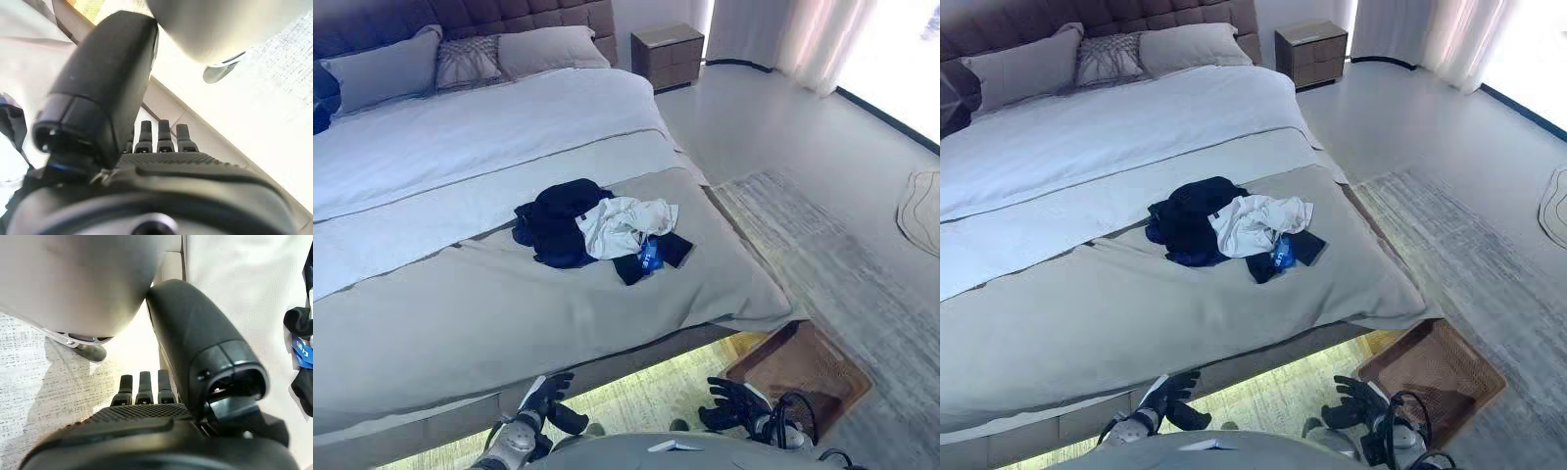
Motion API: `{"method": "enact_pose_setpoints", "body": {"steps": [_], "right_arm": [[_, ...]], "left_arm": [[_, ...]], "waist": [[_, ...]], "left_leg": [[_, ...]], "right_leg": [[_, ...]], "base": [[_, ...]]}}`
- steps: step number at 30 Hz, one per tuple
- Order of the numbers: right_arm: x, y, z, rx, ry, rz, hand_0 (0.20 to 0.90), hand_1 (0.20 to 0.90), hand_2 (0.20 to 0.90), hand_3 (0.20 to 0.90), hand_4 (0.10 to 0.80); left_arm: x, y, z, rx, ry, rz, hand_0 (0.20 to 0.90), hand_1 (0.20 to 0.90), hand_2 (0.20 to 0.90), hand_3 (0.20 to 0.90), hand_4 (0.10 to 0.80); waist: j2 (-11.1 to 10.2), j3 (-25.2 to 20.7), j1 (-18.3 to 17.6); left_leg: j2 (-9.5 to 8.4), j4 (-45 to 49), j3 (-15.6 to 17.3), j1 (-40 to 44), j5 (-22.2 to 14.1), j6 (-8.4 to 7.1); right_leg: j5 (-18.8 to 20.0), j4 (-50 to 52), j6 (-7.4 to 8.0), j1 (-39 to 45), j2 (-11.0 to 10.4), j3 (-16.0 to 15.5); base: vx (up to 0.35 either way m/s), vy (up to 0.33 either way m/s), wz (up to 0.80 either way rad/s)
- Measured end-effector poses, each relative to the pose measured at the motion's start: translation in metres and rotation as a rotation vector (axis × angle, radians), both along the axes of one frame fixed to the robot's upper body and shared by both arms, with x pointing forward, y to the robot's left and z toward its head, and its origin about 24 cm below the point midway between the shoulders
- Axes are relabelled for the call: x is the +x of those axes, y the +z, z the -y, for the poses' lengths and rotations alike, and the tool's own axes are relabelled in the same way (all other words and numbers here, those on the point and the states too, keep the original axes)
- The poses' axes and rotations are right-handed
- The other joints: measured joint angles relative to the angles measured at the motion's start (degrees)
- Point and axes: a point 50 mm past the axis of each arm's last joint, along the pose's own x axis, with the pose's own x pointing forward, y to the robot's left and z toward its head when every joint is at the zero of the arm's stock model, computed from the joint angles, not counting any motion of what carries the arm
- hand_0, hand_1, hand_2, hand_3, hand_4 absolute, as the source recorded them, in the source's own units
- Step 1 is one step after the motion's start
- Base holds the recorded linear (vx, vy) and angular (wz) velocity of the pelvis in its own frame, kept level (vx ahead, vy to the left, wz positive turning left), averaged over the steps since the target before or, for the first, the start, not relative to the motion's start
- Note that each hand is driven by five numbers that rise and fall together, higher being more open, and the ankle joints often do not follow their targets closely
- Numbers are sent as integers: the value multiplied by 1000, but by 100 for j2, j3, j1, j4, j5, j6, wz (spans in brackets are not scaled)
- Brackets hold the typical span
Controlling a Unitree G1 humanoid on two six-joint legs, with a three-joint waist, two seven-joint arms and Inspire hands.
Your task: Pick up the clothes from the bed and place them into the basket
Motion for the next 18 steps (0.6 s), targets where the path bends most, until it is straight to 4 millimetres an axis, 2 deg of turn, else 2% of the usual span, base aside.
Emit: {"method": "enact_pose_setpoints", "body": {"steps": [18], "right_arm": [[0,-1,-2,-10,2,0,900,900,900,900,800]], "left_arm": [[-2,0,-1,-7,17,-3,900,900,900,900,800]], "waist": [[-4,-6,7]], "left_leg": [[1,2,0,3,0,0]], "right_leg": [[0,8,0,-1,-1,-1]], "base": [[0,0,0]]}}
